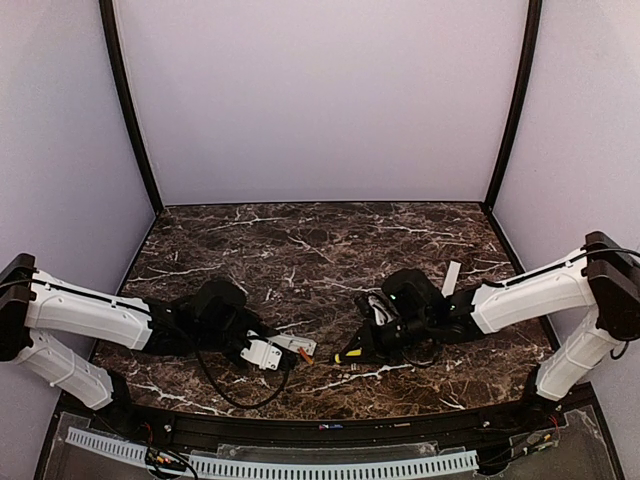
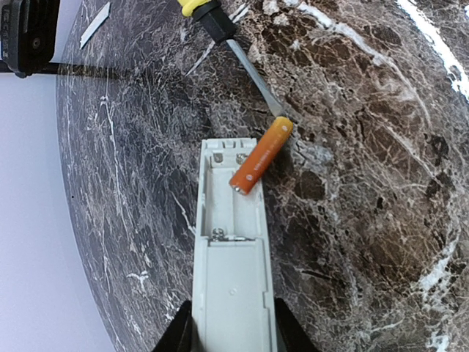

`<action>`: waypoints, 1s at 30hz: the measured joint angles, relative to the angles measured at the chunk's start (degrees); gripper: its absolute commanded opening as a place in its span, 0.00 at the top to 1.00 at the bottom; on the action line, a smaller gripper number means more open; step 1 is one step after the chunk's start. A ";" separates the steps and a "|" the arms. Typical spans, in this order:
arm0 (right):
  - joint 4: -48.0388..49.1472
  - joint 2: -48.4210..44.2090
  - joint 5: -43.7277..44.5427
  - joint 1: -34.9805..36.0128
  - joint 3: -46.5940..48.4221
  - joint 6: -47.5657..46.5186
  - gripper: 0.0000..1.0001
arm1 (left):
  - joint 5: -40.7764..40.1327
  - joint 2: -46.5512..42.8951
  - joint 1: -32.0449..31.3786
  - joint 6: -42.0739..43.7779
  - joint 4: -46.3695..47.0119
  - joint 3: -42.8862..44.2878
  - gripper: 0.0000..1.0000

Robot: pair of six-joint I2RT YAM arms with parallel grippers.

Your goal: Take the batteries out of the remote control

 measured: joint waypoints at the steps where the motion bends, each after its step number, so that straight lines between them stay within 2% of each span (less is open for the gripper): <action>1: -0.07 0.00 -0.24 0.00 -0.07 0.00 1.00 | 0.02 0.07 0.00 -0.02 -0.24 0.17 1.00; 13: -1.09 1.88 -0.70 -0.04 4.20 -2.49 1.00 | 0.00 0.15 0.00 -0.24 -0.35 0.28 1.00; 30: -9.20 0.83 0.39 -0.04 9.16 -10.14 1.00 | -0.02 0.15 -0.02 -0.42 -0.37 0.28 1.00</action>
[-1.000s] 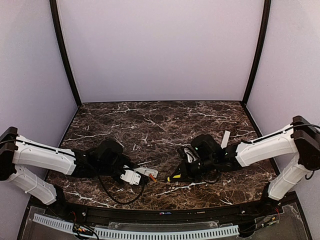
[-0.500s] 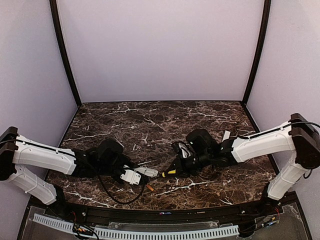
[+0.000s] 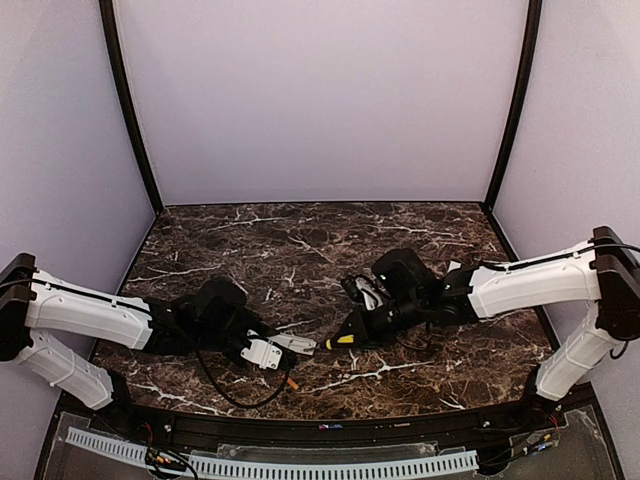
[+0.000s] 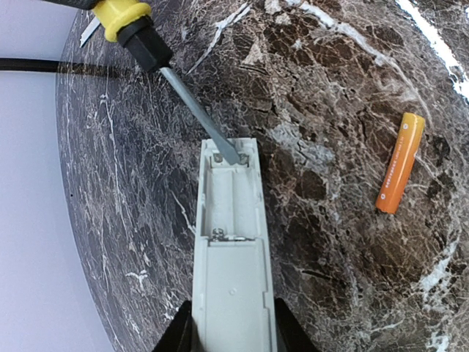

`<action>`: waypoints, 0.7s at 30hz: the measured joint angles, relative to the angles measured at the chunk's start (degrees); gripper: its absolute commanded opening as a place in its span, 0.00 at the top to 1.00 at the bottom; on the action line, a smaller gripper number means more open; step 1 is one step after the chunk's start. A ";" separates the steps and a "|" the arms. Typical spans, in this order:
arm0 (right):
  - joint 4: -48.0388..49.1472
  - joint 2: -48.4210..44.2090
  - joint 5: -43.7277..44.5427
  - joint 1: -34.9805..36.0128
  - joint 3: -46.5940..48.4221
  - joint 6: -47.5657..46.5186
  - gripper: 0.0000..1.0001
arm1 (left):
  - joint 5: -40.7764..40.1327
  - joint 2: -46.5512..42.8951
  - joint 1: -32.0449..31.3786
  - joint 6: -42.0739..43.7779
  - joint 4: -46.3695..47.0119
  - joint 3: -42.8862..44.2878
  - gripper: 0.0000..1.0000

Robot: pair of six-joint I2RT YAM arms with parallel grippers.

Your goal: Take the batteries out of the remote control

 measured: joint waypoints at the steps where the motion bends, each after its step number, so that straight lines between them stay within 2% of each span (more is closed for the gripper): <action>1: -0.24 -0.48 0.17 0.00 0.00 -0.46 1.00 | 0.02 0.00 0.02 0.00 0.00 0.00 1.00; 10: -3.91 -5.75 3.63 0.00 0.28 -4.35 1.00 | 0.00 -0.07 0.02 -0.11 -0.11 0.00 1.00; 21: -15.04 -13.88 24.83 -0.63 4.22 -12.85 1.00 | -0.04 -0.39 0.00 -0.24 -0.63 0.00 1.00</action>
